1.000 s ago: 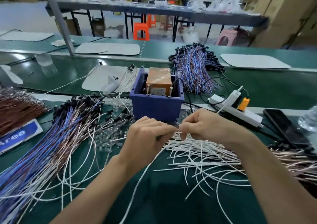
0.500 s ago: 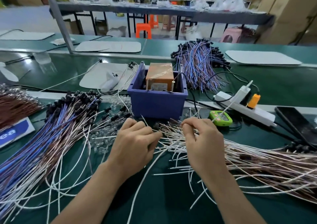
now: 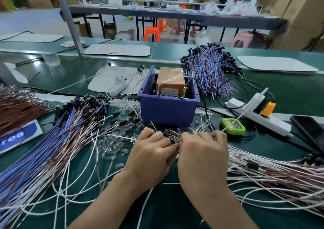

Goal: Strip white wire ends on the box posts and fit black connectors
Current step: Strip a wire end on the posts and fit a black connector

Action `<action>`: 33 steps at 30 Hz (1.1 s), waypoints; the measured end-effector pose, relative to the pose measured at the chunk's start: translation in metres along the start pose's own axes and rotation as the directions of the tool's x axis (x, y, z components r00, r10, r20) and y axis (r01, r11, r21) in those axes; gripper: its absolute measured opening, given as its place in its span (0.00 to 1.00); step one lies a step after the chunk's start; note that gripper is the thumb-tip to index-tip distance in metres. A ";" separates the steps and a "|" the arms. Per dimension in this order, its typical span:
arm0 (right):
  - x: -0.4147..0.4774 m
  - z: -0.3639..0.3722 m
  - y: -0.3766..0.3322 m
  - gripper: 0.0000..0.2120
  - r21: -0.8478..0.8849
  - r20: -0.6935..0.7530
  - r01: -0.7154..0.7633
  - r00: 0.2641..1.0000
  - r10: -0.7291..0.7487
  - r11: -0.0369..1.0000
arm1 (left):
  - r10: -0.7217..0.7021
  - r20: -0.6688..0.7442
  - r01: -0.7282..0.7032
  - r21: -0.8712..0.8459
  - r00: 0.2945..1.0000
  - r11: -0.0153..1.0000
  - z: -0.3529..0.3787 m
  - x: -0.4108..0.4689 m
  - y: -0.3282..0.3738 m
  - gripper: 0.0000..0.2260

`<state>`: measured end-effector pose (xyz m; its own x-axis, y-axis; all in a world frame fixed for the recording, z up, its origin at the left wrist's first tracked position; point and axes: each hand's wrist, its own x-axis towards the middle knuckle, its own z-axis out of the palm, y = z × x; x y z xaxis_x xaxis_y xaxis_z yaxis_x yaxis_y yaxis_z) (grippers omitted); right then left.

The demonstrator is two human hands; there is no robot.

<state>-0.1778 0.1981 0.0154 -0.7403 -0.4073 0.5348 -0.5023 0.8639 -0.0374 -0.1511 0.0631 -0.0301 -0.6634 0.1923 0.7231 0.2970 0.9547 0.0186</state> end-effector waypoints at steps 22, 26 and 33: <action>0.012 0.019 0.038 0.15 0.683 0.712 -0.602 0.675 -0.194 0.414 | -0.273 0.059 0.272 0.025 0.960 0.962 -0.003 0.001 -0.011 0.07; 0.009 0.016 0.038 0.12 0.702 0.633 -0.449 0.749 -0.197 0.552 | -0.399 0.039 0.393 0.109 0.916 0.913 -0.002 0.000 -0.018 0.06; -0.001 0.013 0.028 0.11 0.580 0.346 -0.227 0.938 0.015 0.782 | -0.631 -0.093 0.638 0.104 0.770 0.763 -0.014 0.003 -0.031 0.07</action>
<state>-0.1968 0.2194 0.0028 -0.8569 -0.4714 0.2088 -0.4841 0.5963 -0.6404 -0.1524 0.0308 -0.0187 -0.6343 -0.4755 0.6096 -0.2679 0.8749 0.4035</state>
